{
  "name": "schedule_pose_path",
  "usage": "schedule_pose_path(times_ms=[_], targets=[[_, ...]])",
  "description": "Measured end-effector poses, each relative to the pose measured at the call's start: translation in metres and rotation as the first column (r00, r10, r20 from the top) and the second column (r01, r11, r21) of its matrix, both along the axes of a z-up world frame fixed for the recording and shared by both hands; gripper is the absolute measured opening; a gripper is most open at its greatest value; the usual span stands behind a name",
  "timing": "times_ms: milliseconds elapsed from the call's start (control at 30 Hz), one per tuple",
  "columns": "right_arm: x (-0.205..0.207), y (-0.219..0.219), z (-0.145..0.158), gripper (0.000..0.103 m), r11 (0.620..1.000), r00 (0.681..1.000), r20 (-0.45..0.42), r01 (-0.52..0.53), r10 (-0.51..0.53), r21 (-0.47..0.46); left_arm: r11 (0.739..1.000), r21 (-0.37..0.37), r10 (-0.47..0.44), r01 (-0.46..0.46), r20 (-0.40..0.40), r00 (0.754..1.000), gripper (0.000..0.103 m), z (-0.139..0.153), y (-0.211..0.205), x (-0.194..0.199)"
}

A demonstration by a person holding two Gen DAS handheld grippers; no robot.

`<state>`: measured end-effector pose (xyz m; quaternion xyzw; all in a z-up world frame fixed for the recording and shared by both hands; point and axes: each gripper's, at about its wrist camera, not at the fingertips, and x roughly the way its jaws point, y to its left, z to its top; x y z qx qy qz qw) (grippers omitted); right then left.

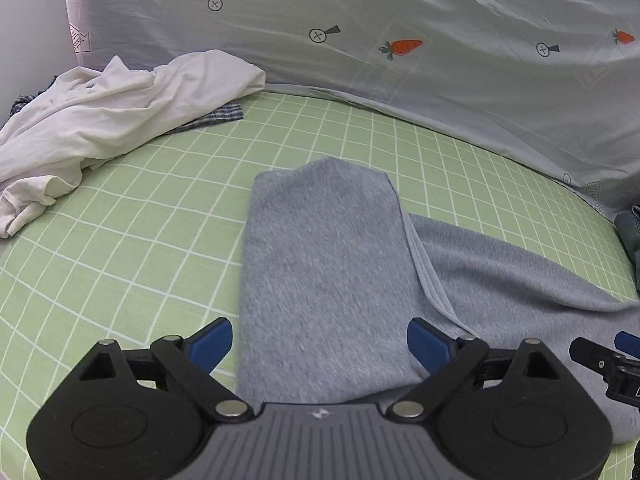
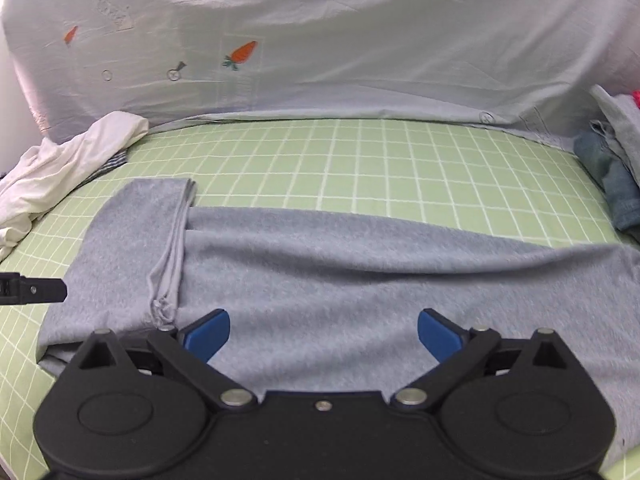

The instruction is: Fold clothes

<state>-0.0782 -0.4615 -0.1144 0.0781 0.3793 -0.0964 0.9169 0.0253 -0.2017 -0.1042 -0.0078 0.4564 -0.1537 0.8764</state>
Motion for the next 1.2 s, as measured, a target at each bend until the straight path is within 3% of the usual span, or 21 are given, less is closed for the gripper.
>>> schedule_pose_path(times_ms=[167, 300, 367, 467, 500, 533, 867, 967, 1067, 1133, 1200], targets=[[0.041, 0.036, -0.016, 0.099, 0.997, 0.999, -0.030, -0.035, 0.037, 0.066, 0.999, 0.003, -0.039, 0.039, -0.013, 0.999, 0.096, -0.010, 0.022, 0.021], [0.074, 0.065, -0.030, 0.078, 0.991, 0.997, -0.060, -0.049, 0.057, 0.127, 0.993, 0.052, -0.101, 0.103, -0.037, 0.994, 0.096, -0.028, 0.030, 0.037], [0.090, 0.079, -0.037, 0.073, 0.986, 0.995, -0.075, -0.056, 0.068, 0.158, 0.989, 0.056, -0.134, 0.136, -0.053, 0.990, 0.096, -0.034, 0.032, 0.042], [0.084, 0.085, -0.032, 0.058, 0.987, 0.996, -0.079, -0.033, 0.046, 0.155, 0.980, 0.065, -0.183, 0.187, -0.066, 0.981, 0.096, -0.040, 0.033, 0.045], [0.080, 0.086, -0.030, 0.028, 0.988, 0.996, -0.079, -0.024, 0.036, 0.151, 0.977, 0.071, -0.199, 0.203, -0.066, 0.978, 0.096, -0.041, 0.033, 0.045], [0.076, 0.087, -0.028, 0.005, 0.989, 0.997, -0.079, -0.015, 0.027, 0.147, 0.973, 0.076, -0.215, 0.219, -0.067, 0.974, 0.096, -0.042, 0.032, 0.045], [0.037, 0.100, -0.005, 0.004, 0.991, 0.995, -0.077, 0.078, -0.070, 0.106, 0.941, 0.100, -0.315, 0.323, -0.083, 0.945, 0.096, -0.044, 0.035, 0.029], [0.034, 0.101, -0.025, 0.005, 0.992, 0.984, -0.155, 0.106, -0.093, 0.075, 0.937, 0.105, -0.322, 0.333, -0.110, 0.940, 0.096, -0.048, 0.035, 0.028], [0.031, 0.099, -0.028, 0.019, 0.991, 0.980, -0.165, 0.120, -0.108, 0.063, 0.933, 0.114, -0.329, 0.341, -0.110, 0.938, 0.096, -0.047, 0.033, 0.025], [0.028, 0.097, -0.023, 0.041, 0.990, 0.985, -0.132, 0.123, -0.113, 0.067, 0.931, 0.126, -0.333, 0.343, -0.094, 0.938, 0.096, -0.043, 0.031, 0.023], [0.026, 0.095, -0.018, 0.041, 0.990, 0.988, -0.098, 0.125, -0.118, 0.071, 0.932, 0.130, -0.329, 0.337, -0.085, 0.941, 0.096, -0.040, 0.029, 0.022]])
